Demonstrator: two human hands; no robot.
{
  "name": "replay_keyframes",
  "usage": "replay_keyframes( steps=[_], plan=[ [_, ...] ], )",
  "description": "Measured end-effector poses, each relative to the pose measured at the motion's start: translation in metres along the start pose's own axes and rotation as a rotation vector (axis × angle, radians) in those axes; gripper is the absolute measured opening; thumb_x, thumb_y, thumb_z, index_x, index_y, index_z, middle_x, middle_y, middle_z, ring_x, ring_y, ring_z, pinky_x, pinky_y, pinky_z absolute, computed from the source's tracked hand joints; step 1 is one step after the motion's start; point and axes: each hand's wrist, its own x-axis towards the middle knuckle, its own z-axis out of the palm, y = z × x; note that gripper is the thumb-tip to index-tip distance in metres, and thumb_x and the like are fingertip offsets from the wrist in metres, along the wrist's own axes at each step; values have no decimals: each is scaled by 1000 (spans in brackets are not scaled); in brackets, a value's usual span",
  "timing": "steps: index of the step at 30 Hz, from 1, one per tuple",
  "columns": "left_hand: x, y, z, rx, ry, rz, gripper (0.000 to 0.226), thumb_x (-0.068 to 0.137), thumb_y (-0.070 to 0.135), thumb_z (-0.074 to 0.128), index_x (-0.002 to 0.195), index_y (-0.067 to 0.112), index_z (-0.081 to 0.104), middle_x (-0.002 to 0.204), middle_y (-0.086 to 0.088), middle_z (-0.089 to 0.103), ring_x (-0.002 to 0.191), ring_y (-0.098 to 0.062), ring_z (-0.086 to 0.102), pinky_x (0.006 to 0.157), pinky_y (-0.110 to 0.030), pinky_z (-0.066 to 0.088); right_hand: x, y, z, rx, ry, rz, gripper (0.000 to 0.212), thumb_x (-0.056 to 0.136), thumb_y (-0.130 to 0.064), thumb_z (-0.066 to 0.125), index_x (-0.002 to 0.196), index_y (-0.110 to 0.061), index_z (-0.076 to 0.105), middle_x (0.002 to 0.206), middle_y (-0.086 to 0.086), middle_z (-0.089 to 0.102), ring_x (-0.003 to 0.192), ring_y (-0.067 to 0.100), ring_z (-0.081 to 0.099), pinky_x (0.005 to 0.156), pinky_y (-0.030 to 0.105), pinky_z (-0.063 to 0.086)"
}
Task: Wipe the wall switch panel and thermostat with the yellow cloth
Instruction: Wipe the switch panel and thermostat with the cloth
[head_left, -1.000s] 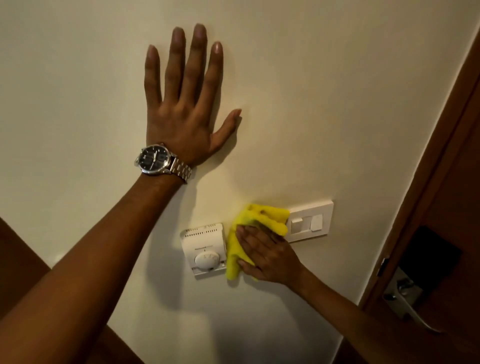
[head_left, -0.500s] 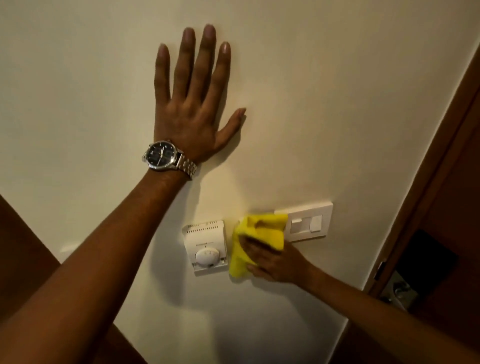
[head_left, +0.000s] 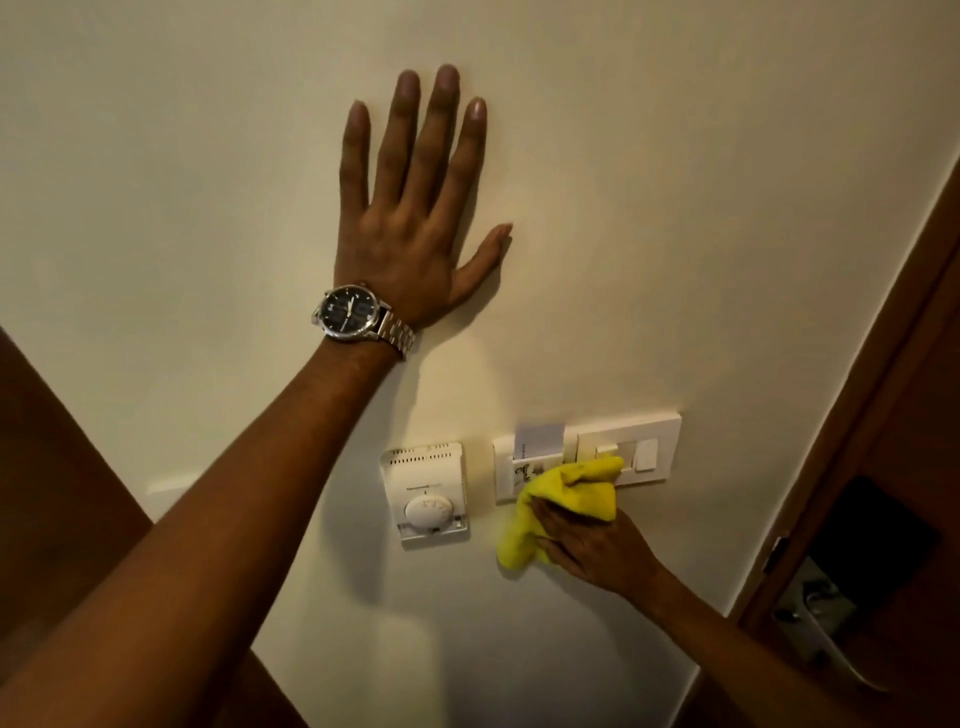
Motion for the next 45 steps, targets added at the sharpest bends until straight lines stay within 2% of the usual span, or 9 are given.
replay_keyframes(
  steps=[5, 10, 17, 22, 27, 33, 38, 42, 45],
  plan=[
    [0, 0, 5, 6, 31, 0, 80, 108, 67, 37, 163, 8, 37, 165, -21, 37, 153, -44, 33, 124, -65, 25, 58, -7, -1, -4, 196, 252, 69, 104, -45, 54, 159, -8, 34, 167, 8, 29, 152, 27, 33, 125, 43, 29],
    [-1, -1, 0, -7, -6, 2, 80, 108, 65, 37, 163, 8, 36, 167, -21, 35, 154, -44, 32, 125, -66, 27, 19, -36, 8, -47, 63, 175, 60, 111, -39, 36, 159, -3, 28, 150, 14, 46, 141, 31, 41, 92, 44, 60],
    [-1, -1, 5, 19, 20, 13, 80, 108, 66, 37, 164, 9, 34, 167, -21, 35, 154, -45, 32, 125, -65, 25, 50, -40, 16, -13, 179, 453, 76, 106, -48, 50, 162, -6, 21, 169, 9, 22, 156, 28, 23, 130, 46, 16],
    [-2, 0, 0, 5, -8, 8, 80, 109, 65, 35, 164, 8, 34, 167, -21, 34, 155, -45, 31, 125, -66, 27, 11, -72, 18, 101, 43, 475, 60, 110, -51, 32, 151, -9, 37, 159, 9, 39, 136, 28, 52, 106, 43, 52],
    [-5, -1, 6, 17, 24, 15, 81, 108, 67, 36, 164, 9, 34, 166, -21, 35, 153, -45, 33, 125, -65, 25, 62, -72, 19, 32, 158, 586, 77, 107, -53, 44, 162, -6, 19, 169, 11, 18, 157, 27, 19, 131, 42, 7],
    [-2, 0, 1, 13, -1, 5, 81, 108, 66, 32, 163, 8, 36, 166, -22, 36, 153, -46, 34, 124, -66, 28, 30, -85, 20, 41, 105, 546, 69, 110, -52, 29, 161, -8, 15, 158, 13, 34, 142, 28, 40, 122, 38, 29],
    [-1, -1, 6, 13, 35, 7, 81, 108, 67, 35, 164, 9, 35, 166, -21, 36, 153, -45, 33, 125, -65, 25, 71, -74, 21, 24, 139, 535, 70, 109, -51, 40, 162, -9, 20, 163, 11, 31, 157, 25, 20, 131, 41, 8],
    [-1, -2, 2, 11, -7, 4, 81, 108, 67, 33, 164, 9, 34, 167, -22, 35, 154, -45, 32, 124, -66, 26, 27, -84, 27, 89, 49, 439, 56, 110, -51, 32, 149, -12, 41, 160, 6, 35, 134, 29, 54, 108, 42, 48],
    [-2, 1, 1, -5, 6, 2, 80, 108, 66, 34, 164, 8, 36, 166, -22, 35, 154, -45, 33, 124, -67, 27, 18, -86, 23, 157, 25, 481, 63, 110, -54, 25, 162, -19, 20, 158, 6, 42, 131, 28, 55, 89, 49, 62]
  ],
)
